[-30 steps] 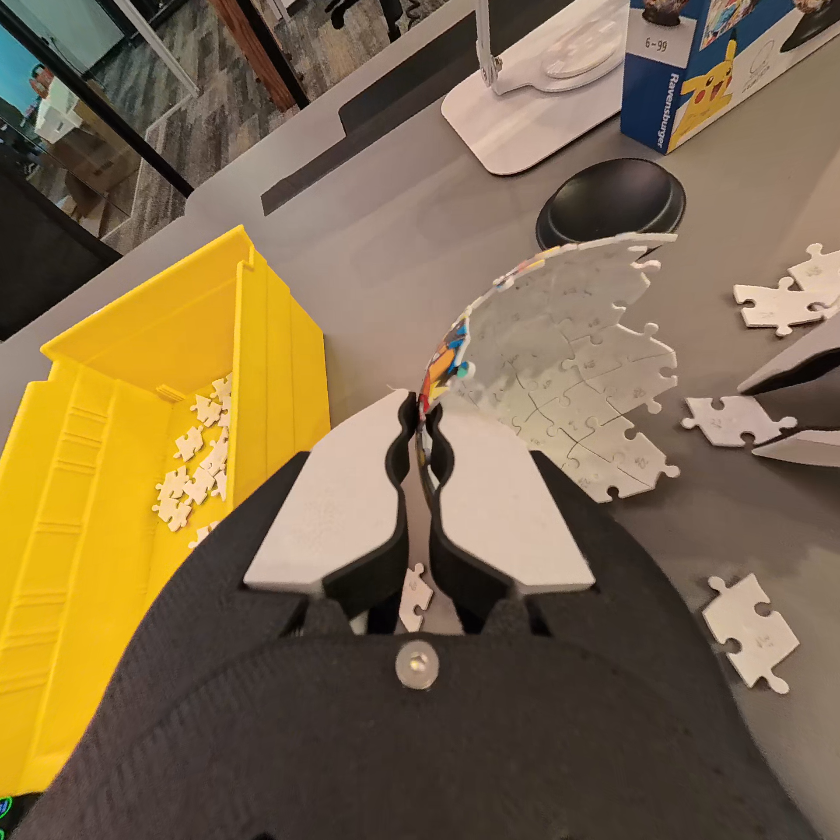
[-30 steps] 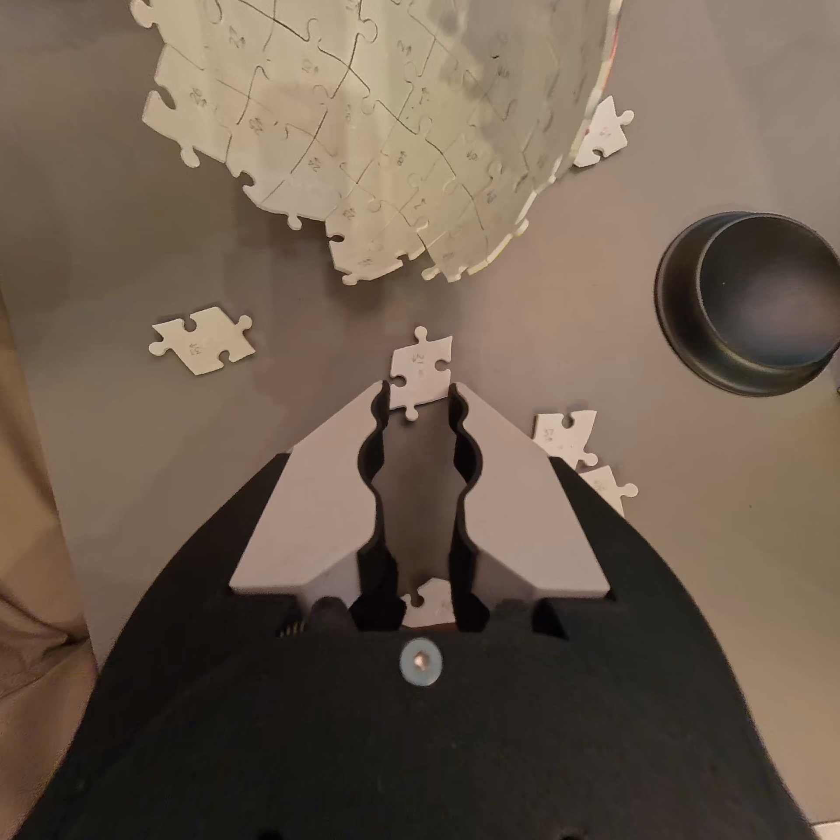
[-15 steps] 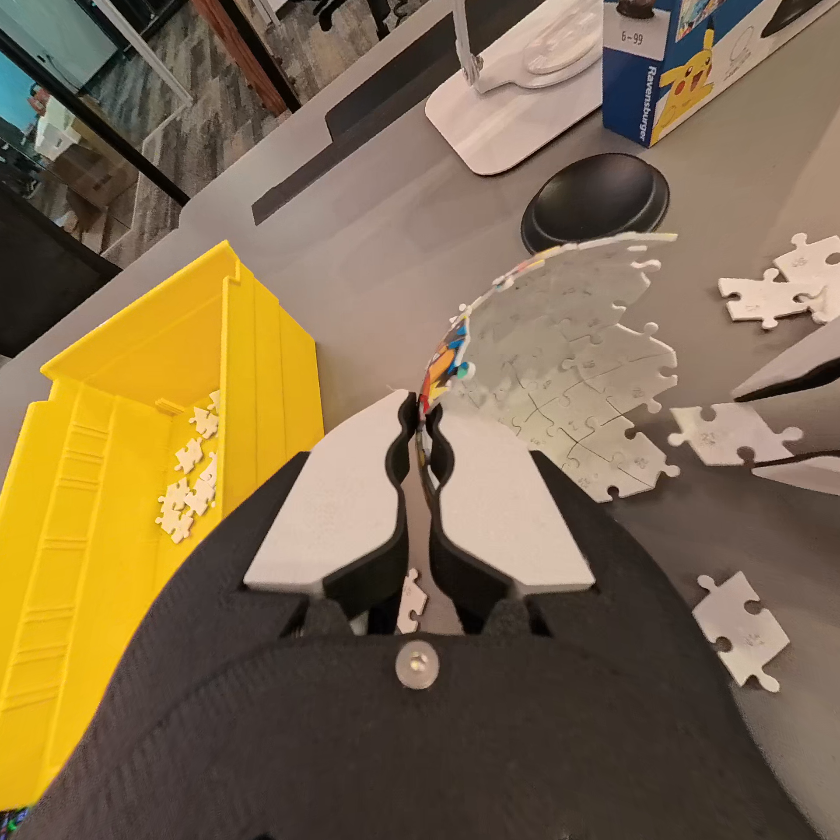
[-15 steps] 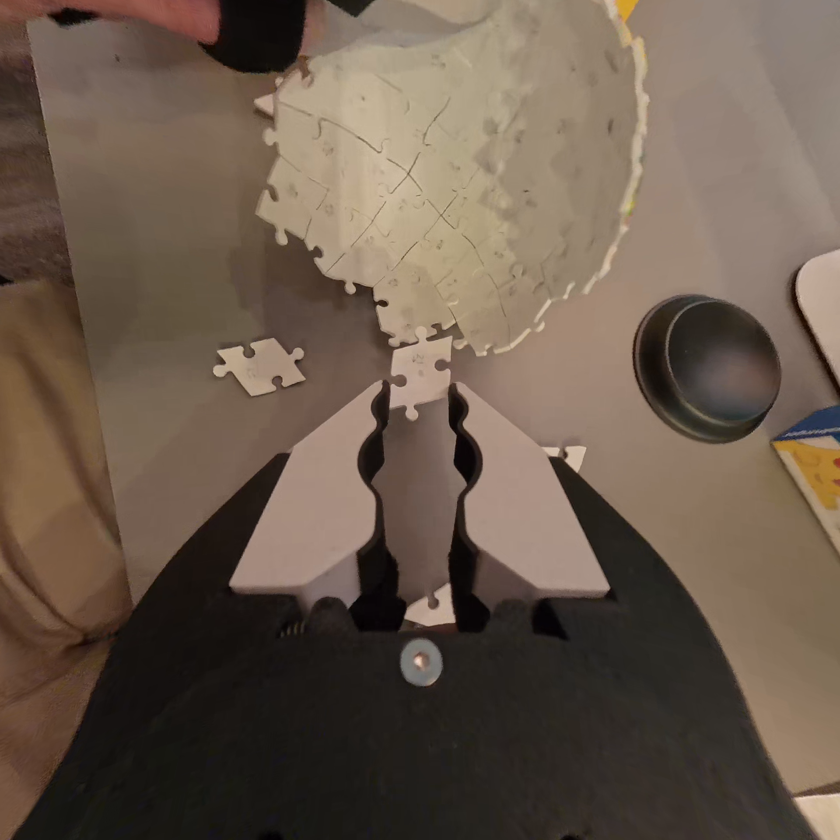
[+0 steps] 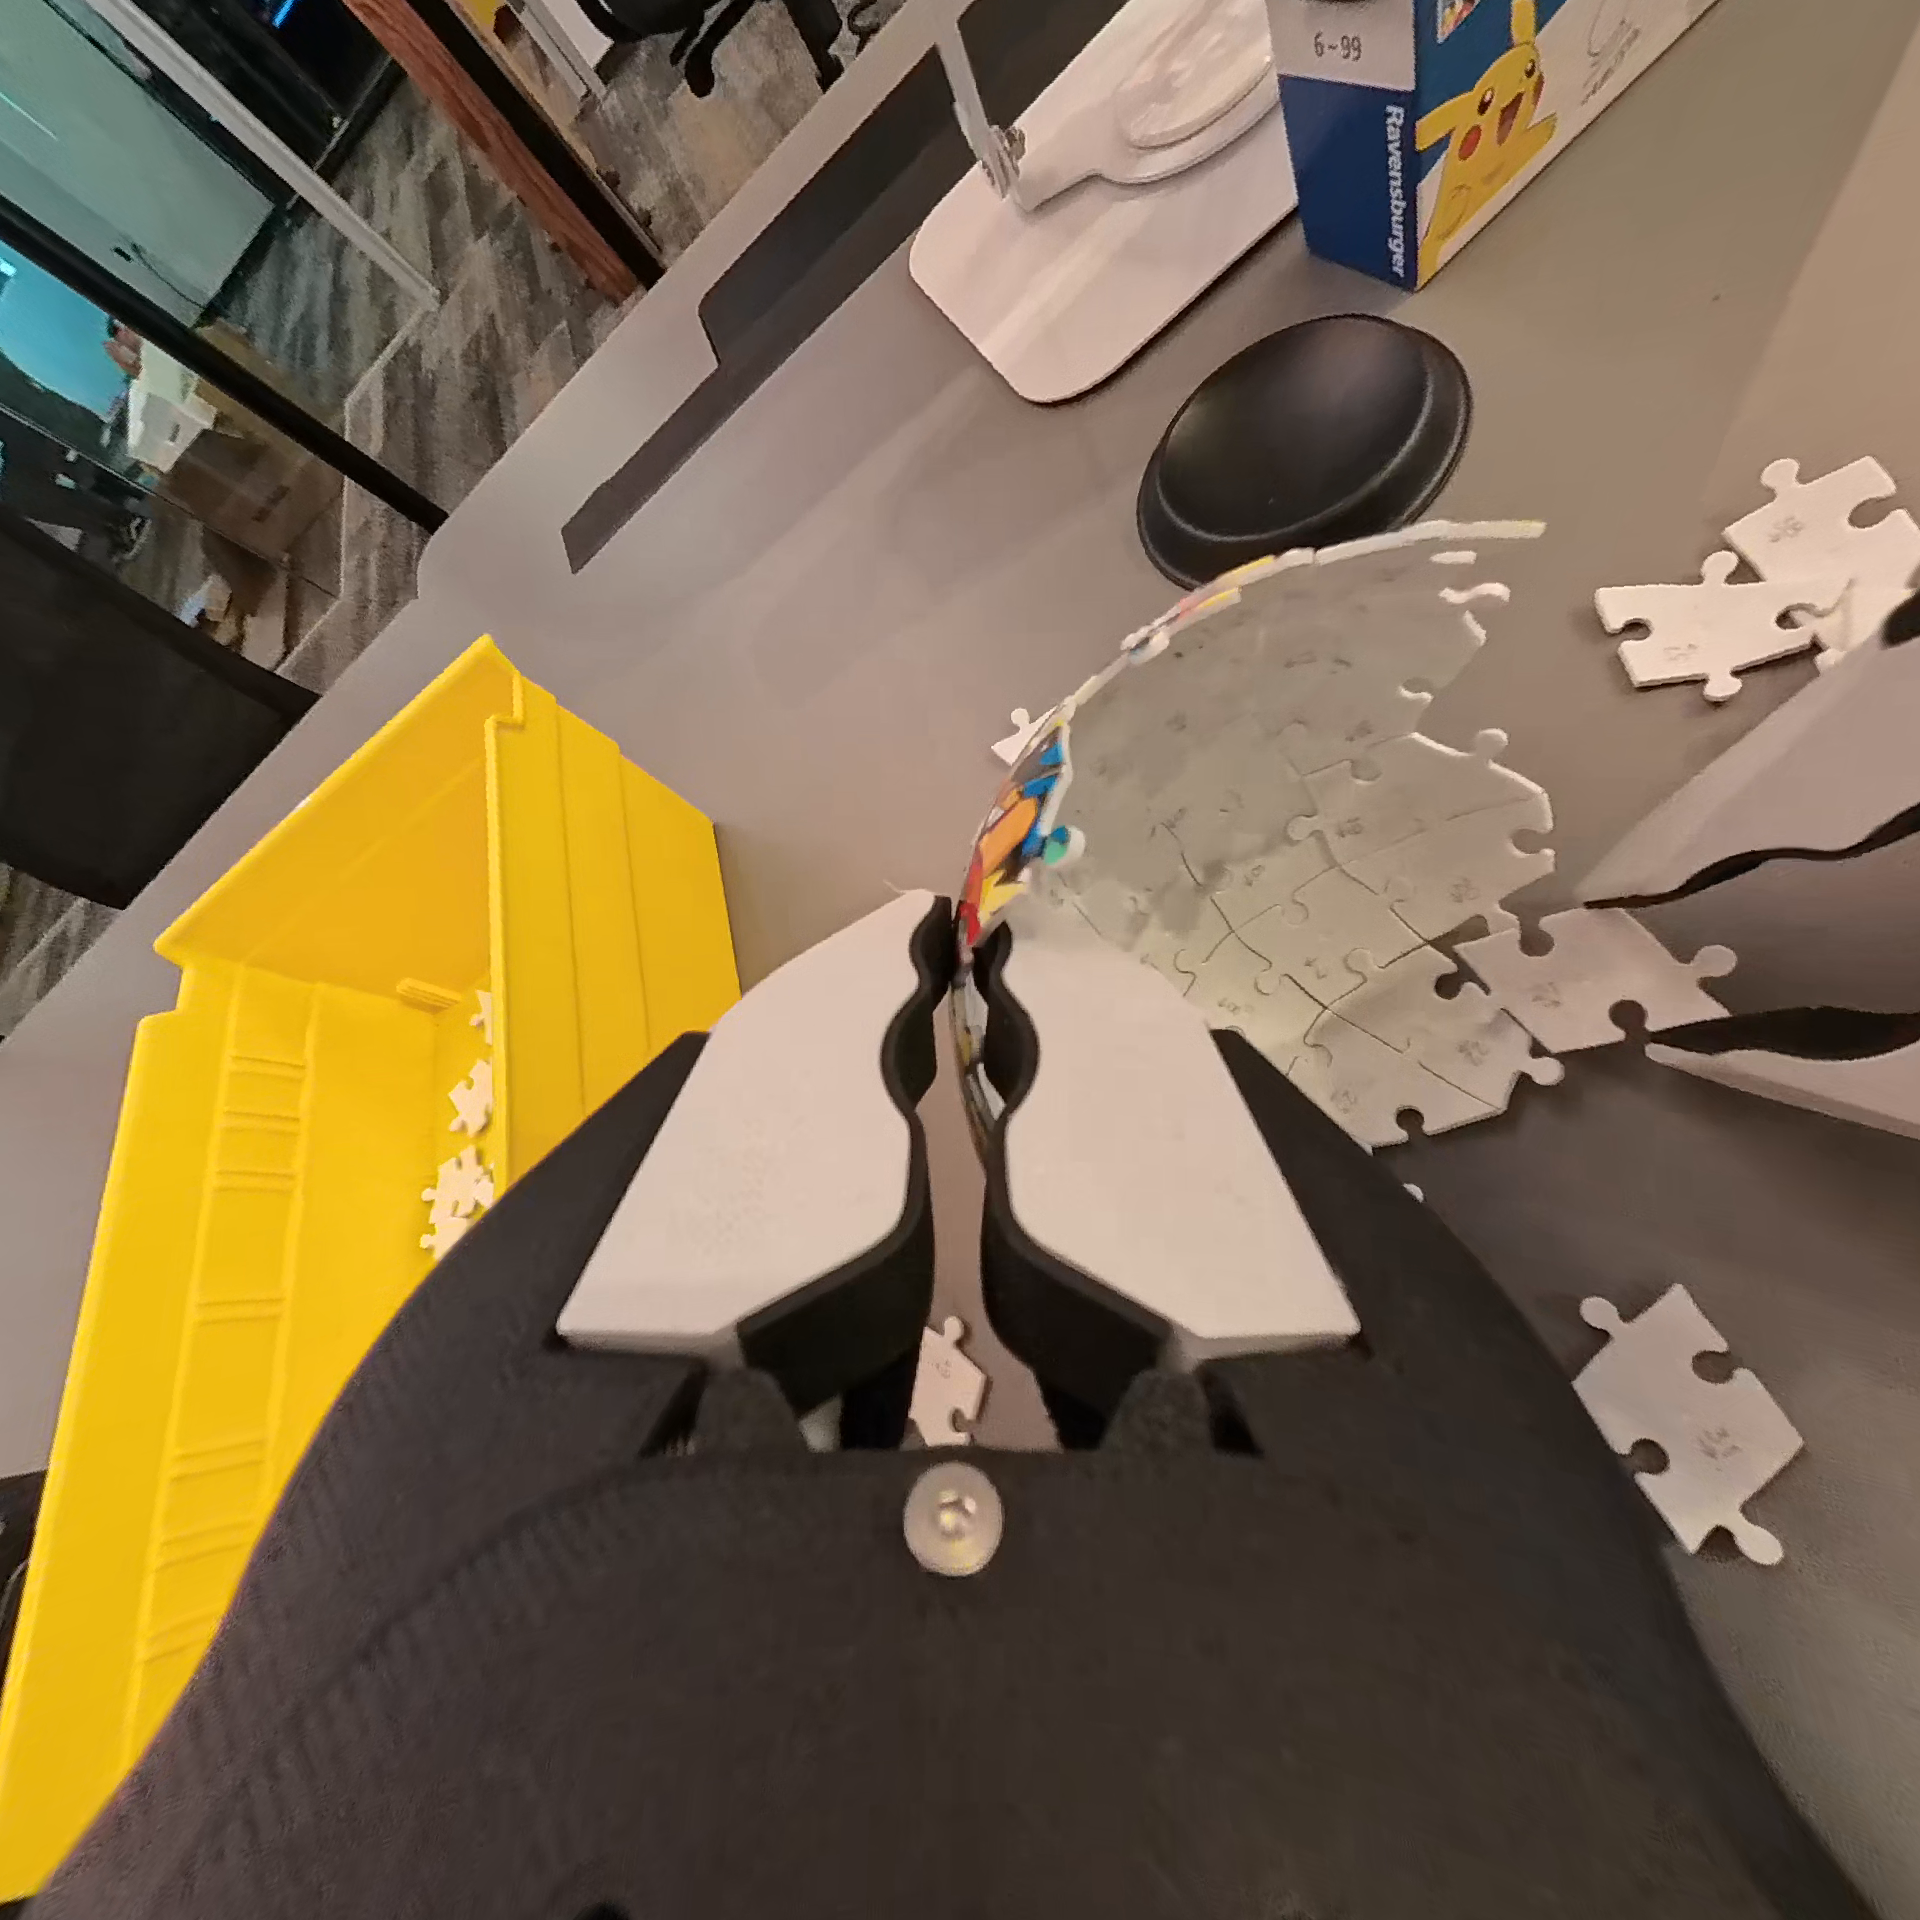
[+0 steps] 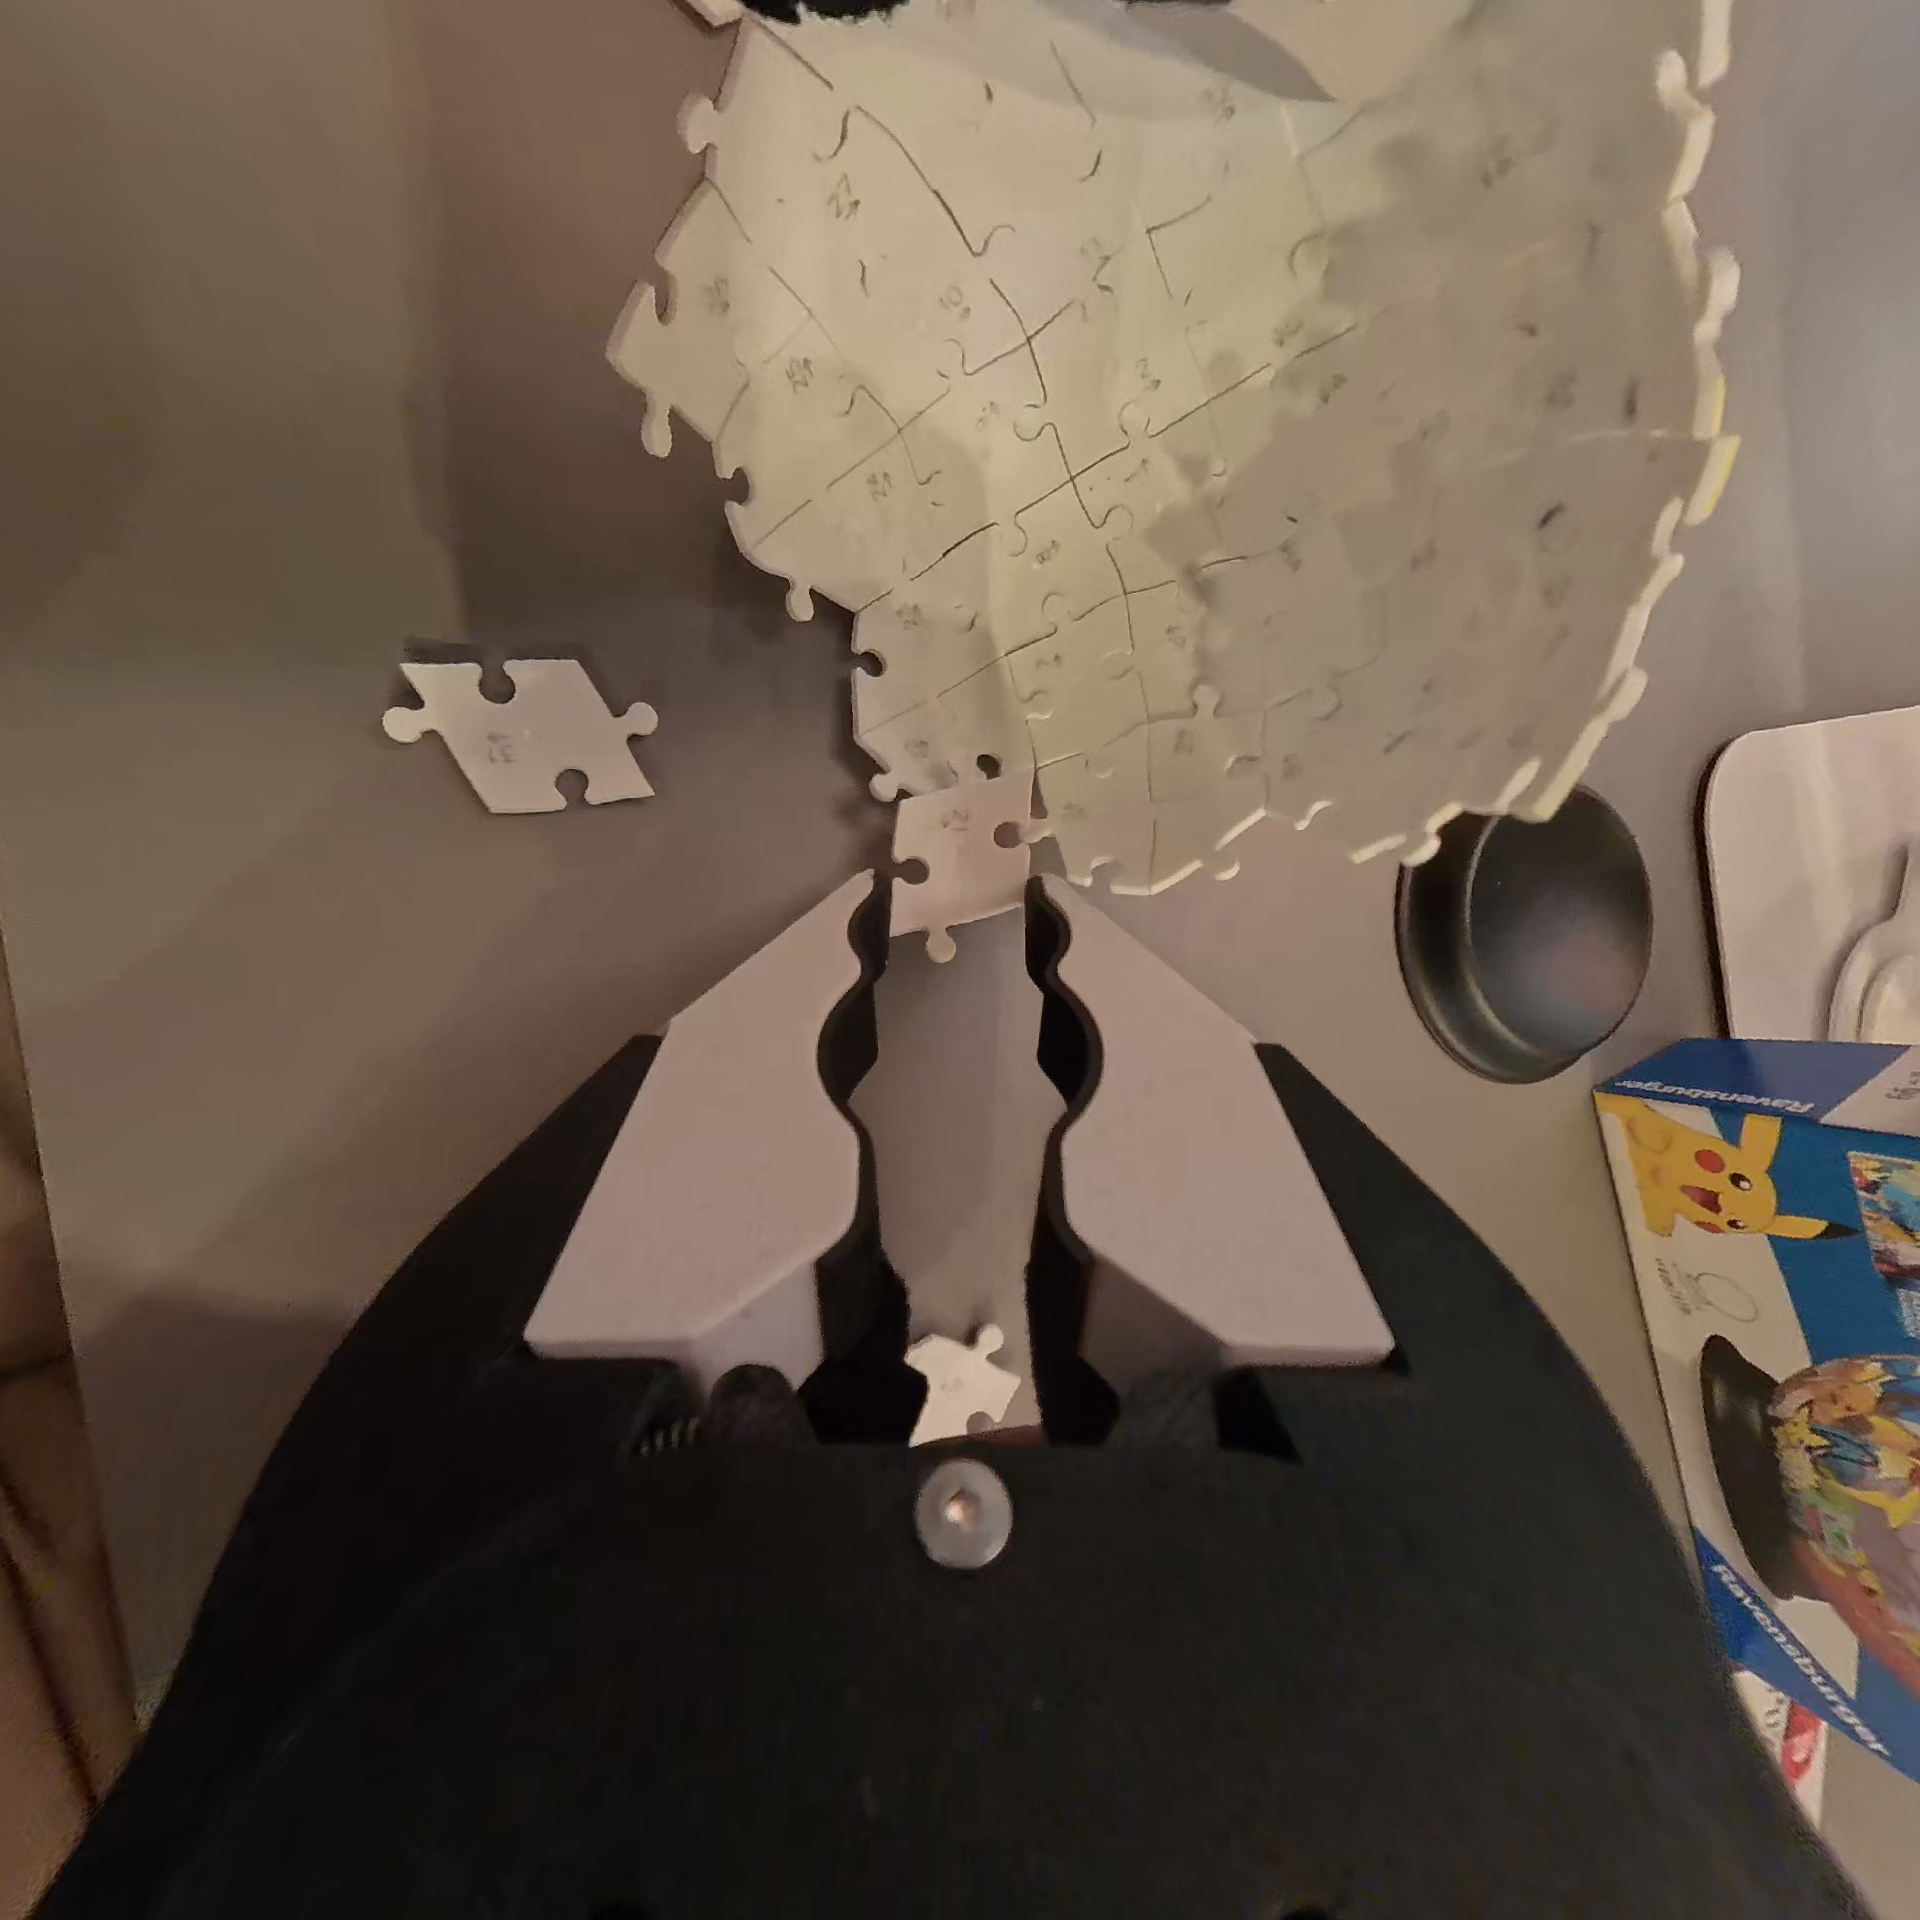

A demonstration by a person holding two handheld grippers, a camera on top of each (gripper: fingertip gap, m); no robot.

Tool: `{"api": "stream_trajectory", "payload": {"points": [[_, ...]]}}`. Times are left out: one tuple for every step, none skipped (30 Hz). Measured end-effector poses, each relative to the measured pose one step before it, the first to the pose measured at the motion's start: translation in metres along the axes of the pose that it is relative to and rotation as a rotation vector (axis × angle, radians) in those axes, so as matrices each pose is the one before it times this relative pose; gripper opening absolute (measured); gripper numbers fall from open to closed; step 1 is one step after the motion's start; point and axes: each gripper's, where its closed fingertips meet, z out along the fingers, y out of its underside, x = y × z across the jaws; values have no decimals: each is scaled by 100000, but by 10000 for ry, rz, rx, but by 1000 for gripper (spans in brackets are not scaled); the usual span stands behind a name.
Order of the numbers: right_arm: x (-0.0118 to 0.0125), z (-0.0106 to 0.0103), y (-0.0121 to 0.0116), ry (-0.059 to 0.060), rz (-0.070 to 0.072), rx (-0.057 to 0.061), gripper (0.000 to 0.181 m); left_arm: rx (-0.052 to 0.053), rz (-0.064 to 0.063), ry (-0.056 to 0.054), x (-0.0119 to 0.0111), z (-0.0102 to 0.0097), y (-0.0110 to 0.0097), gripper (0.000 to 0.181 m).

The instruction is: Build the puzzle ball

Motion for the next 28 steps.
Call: {"api": "stream_trajectory", "payload": {"points": [[-12, 68, 6, -9, -99, -63, 25, -6, 99, -23, 77, -19, -110, 3], [45, 59, 47, 35, -85, -88, 25, -1, 118, -24, 88, -2, -119, 3], [76, 34, 13, 38, -43, -47, 25, -13, 166, -58, 64, -7, -94, 3], [-1, 18, 24, -33, 25, -32, 25, -9, 137, -52, 56, -18, -95, 3], [-10, 42, 136, -36, 68, -79, 25, -9, 79, -24, 58, -26, -77, 3], [90, 46, 174, 25, 49, -92, 25, -8, 73, -10, 52, -32, -82, 3], [1, 44, 83, -12, 26, -31, 25, 14, 72, -8, 55, -24, -89, 3], [-64, 54, 64, -53, 37, -18, 25, 4, 51, -6, 52, -18, -56, 3], [-6, 64, 66, -21, 52, -32, 25, -5, 33, -5, 35, -15, -41, 3], [10, 42, 23, -4, 45, 1, 25, 8, 39, 0, 48, -25, -51, 3], [13, 40, -21, -13, 63, 26, 25, 11, 36, 2, 52, -23, -55, 3], [-17, 36, -5, -46, 101, 14, 25, 5, 35, -13, 33, -27, -48, 3], [-21, 53, 10, -53, 98, 5, 25, 1, 38, -14, 25, -14, -37, 3], [7, 49, 21, -23, 41, 6, 25, 2, 42, -17, 18, -13, -38, 3], [-2, 39, 72, 6, -14, -33, 25, 7, 35, -7, 29, -15, -35, 3], [45, 57, 155, 25, 46, -92, 25, 7, 21, -10, 19, -11, -24, 3], [2, 45, 56, -14, 67, -34, 25, 0, 32, -18, 14, -4, -20, 3], [-40, -17, -106, -13, -7, 69, 26, 6, 26, -10, 22, -5, -34, 3], [-70, -37, -84, 3, -74, 35, 27, 5, 19, -10, 3, 1, -16, 3], [-54, -74, -103, 28, -81, 49, 29, -4, 13, -8, 8, 3, 6, 3], [-26, -65, -44, 26, -16, 13, 32, -1, 0, 1, -1, 8, -5, 3], [44, -74, -13, 57, -16, 9, 32, 15, -6, 10, 15, -11, -31, 3], [76, -108, -10, 86, -64, 30, 32, -3, -3, 3, 6, -2, 4, 3], [20, -160, -78, 62, -66, 78, 32, -2, 28, -11, 16, 4, -1, 3], [-86, -221, -197, 6, -37, 169, 31, 13, 34, -1, 17, -19, -34, 3], [-258, -184, -236, -102, -25, 180, 28, 20, 27, 11, 24, -17, -43, 3], [-258, -95, -252, -102, -53, 185, 27, 15, 36, 12, 52, -10, -46, 3], [-197, 29, -179, -75, -51, 150, 26, 17, 47, 0, 52, -8, -54, 3]]}}
